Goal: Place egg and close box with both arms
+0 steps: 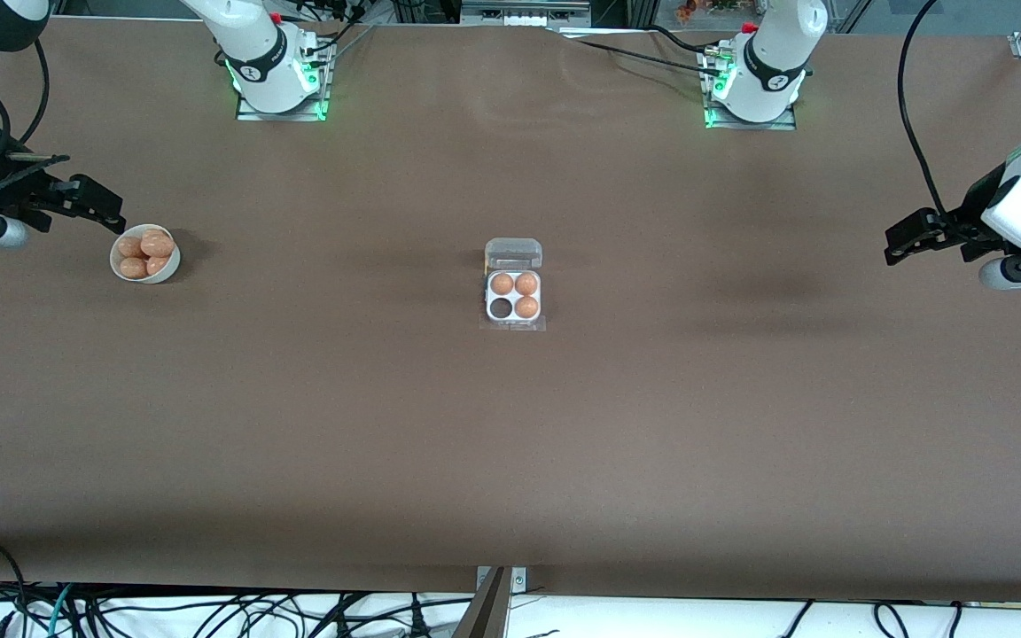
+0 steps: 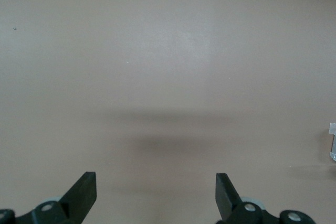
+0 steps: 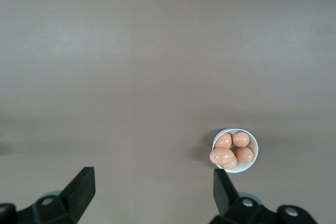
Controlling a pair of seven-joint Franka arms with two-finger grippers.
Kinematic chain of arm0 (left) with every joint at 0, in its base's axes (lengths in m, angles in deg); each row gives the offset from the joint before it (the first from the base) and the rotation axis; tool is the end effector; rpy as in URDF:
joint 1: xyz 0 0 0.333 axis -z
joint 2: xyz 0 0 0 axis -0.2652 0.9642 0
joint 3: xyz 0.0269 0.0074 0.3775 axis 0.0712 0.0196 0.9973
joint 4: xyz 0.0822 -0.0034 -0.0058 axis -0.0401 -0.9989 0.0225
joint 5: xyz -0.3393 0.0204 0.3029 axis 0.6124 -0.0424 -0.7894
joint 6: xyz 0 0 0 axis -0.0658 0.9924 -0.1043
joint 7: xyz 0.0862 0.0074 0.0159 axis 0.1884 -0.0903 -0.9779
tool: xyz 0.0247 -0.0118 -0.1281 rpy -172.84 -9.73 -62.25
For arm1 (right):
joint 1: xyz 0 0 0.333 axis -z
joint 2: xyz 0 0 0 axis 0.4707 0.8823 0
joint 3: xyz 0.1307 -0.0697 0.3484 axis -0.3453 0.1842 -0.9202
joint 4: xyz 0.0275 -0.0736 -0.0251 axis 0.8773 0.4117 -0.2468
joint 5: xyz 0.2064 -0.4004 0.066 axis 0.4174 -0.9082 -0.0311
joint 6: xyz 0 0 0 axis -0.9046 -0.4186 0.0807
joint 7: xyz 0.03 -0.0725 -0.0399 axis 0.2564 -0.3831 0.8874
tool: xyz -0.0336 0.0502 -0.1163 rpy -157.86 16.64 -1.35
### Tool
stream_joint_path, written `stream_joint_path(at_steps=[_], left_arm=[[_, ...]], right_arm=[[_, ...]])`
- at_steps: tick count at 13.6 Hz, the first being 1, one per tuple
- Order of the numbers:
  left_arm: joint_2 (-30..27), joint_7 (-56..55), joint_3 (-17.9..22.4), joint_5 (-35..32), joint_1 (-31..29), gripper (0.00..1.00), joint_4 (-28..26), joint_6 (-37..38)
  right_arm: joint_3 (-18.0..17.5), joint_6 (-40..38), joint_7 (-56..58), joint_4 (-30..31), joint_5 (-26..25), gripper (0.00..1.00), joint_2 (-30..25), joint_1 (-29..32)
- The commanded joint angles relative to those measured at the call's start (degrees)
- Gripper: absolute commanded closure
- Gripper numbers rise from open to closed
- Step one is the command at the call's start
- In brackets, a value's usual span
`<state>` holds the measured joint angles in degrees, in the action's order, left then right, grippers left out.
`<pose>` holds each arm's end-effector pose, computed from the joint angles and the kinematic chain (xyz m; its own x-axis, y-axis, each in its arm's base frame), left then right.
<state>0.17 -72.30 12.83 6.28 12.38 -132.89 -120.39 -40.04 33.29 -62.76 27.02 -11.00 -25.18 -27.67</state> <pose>0.6479 -0.0164 0.6101 0.9966 0.0757 -0.0323 0.0750 -0.9970 -0.0214 0.6102 0.0032 0.5985 1.0000 -0.0065 -0.0075 -0.0064 -0.9997 0.0239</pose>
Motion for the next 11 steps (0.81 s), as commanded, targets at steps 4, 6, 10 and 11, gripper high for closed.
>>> stream_joint_path(at_steps=[4, 6, 10, 11], left_arm=[[0.0, 0.2, -0.2, -0.4, -0.2, 0.00, 1.0, 0.8], [0.0, 0.2, -0.2, -0.4, -0.2, 0.00, 1.0, 0.9], [0.0, 0.2, -0.2, -0.4, -0.1, 0.00, 1.0, 0.9], [0.0, 0.1, -0.2, -0.4, 0.0, 0.00, 1.0, 0.9]], right_arm=[[0.2, -1.1, -1.8, 0.1, 0.3, 0.00, -0.8, 0.1], [0.2, -1.2, -1.8, 0.0, 0.3, 0.00, -0.8, 0.1], [0.2, -1.2, -1.5, 0.0, 0.3, 0.00, -0.8, 0.1], [0.2, -1.2, -1.5, 0.0, 0.3, 0.00, -0.8, 0.1]])
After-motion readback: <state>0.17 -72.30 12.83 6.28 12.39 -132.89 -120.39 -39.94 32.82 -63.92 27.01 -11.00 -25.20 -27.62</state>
